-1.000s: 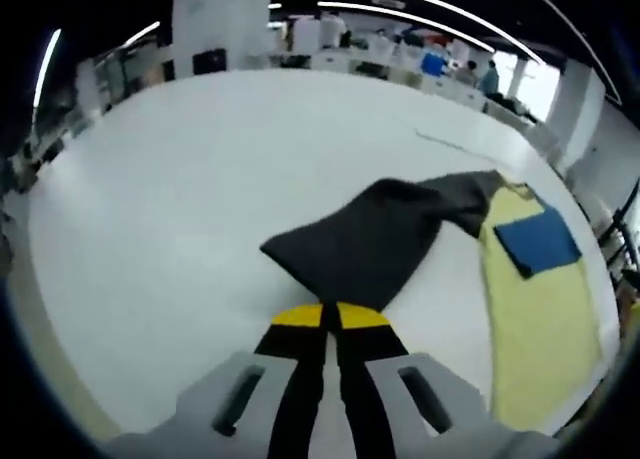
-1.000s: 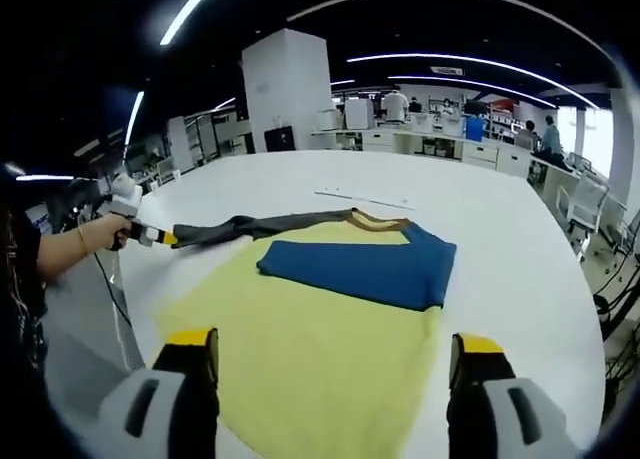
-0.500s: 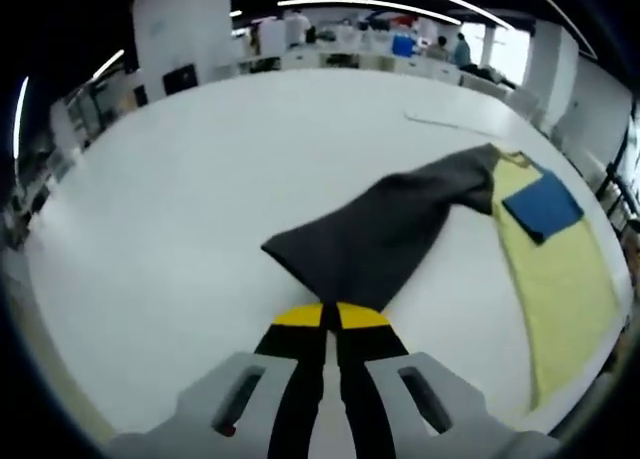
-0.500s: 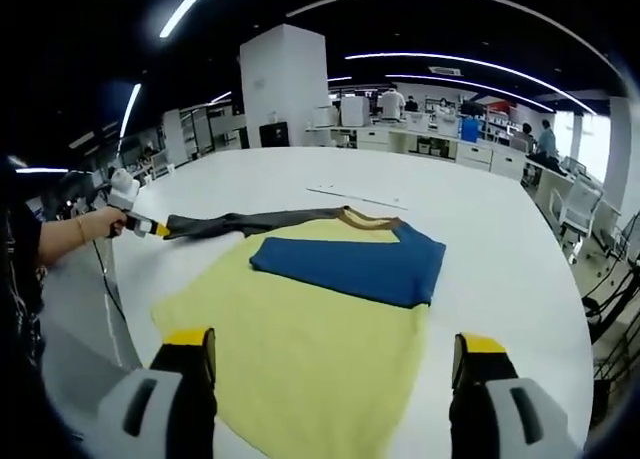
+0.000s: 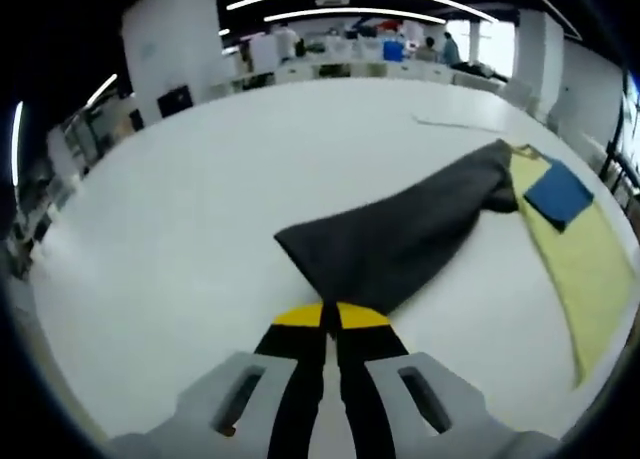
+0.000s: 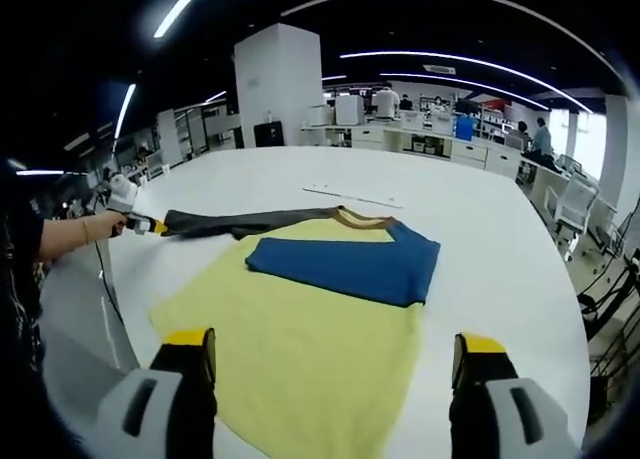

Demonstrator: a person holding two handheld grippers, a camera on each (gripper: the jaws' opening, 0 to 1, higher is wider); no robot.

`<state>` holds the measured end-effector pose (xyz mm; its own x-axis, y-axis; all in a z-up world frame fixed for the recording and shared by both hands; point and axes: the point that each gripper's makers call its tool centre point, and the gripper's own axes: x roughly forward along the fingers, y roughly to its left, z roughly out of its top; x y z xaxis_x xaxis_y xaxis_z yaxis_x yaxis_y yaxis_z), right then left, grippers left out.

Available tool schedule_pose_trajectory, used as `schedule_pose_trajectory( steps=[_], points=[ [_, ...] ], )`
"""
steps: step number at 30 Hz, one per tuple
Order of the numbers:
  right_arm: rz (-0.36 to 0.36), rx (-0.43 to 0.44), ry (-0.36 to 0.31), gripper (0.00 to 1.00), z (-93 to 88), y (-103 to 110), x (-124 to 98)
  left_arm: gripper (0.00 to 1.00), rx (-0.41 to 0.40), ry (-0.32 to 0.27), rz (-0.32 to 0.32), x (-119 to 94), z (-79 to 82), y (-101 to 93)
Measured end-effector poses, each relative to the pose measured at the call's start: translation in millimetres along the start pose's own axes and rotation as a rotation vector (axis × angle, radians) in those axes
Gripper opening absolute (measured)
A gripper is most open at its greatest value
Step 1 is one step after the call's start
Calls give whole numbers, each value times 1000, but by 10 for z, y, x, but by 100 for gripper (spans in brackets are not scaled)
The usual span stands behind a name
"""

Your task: Fold the garment on the visible template until the final outline fits inside the template.

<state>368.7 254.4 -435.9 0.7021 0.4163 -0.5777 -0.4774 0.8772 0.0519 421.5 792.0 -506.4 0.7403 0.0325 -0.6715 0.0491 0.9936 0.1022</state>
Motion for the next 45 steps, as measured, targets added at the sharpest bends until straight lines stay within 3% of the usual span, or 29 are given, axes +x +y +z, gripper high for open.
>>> schedule_pose_trajectory(
  steps=[8,15,18,24,32,39,45],
  points=[
    [-5,9,10,99,-23,14,-7,0,34,-23,17,78,139,116],
    [-3,12,17,99,-26,42,-2,0,122,-28,27,176,231,168],
    [-2,13,17,99,-20,54,-2,0,133,-47,39,214,288,209],
    [-4,3,18,99,13,44,-13,0,132,-32,63,314,296,300],
    [-9,7,16,99,19,45,-6,3,64,-39,57,277,281,301],
    [5,7,19,99,18,87,22,20,-77,-30,47,217,213,267],
    [8,6,16,99,29,96,22,21,-192,-2,83,215,69,295]
  ],
)
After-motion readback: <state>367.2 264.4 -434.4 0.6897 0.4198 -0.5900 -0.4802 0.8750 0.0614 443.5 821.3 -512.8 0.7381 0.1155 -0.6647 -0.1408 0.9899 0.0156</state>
